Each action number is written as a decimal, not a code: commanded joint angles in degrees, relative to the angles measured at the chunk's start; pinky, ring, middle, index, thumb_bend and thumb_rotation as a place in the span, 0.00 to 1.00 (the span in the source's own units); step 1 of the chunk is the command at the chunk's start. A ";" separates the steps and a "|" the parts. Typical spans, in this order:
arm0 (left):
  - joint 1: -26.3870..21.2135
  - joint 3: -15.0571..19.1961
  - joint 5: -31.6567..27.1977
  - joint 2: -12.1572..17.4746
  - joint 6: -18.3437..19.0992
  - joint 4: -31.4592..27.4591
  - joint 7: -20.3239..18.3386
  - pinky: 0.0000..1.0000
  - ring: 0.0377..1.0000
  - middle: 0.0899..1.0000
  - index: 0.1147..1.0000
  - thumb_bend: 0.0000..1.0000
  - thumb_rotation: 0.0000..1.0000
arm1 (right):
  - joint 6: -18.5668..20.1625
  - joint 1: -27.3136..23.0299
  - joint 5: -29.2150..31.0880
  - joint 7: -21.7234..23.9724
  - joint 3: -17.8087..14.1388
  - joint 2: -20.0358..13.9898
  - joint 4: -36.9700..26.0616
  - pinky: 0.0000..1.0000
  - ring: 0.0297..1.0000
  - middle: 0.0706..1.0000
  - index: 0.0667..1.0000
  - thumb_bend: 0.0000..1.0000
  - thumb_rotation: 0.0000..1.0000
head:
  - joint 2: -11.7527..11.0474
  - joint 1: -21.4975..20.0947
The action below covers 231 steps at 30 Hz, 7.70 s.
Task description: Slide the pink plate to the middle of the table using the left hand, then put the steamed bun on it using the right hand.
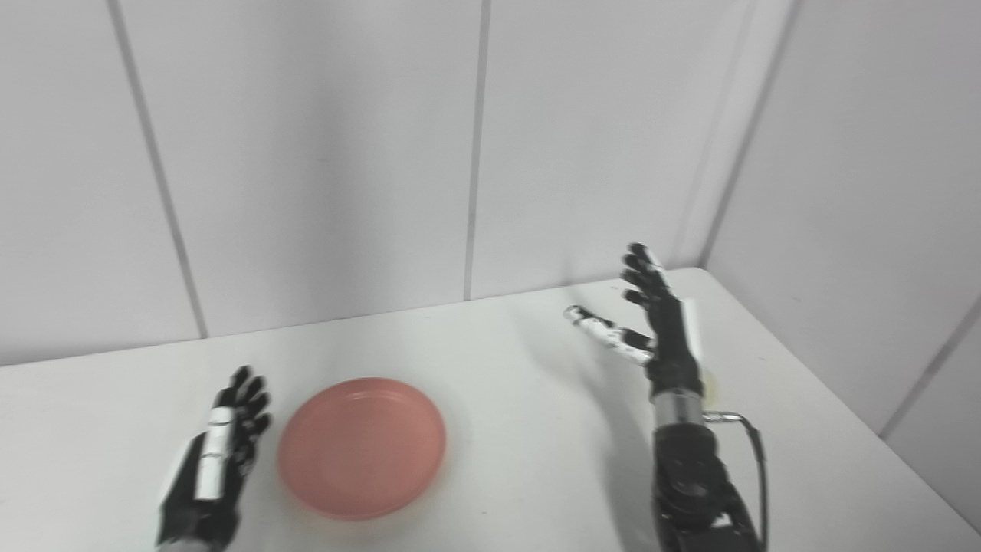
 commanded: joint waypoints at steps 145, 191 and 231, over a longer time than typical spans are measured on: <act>-1.26 -6.12 11.80 -11.39 -10.87 10.69 12.68 0.94 0.97 0.97 0.94 0.58 1.00 | 1.80 -4.97 -13.38 24.31 19.46 -7.06 -11.01 0.17 0.22 0.42 0.47 0.52 0.00 | -2.53 32.31; -0.41 -7.04 13.41 -11.67 -7.28 5.98 12.79 0.95 0.97 0.98 0.95 0.56 1.00 | -13.68 -4.87 -14.84 19.39 28.11 -6.55 9.42 0.99 0.97 0.97 0.89 0.74 0.88 | 0.76 34.57; 2.75 -3.21 7.79 -6.34 -0.51 -2.83 8.29 0.98 0.99 1.00 0.99 0.64 1.00 | -18.04 2.02 16.42 13.77 10.94 7.38 10.69 1.00 1.00 1.00 1.00 0.69 0.89 | 2.40 29.15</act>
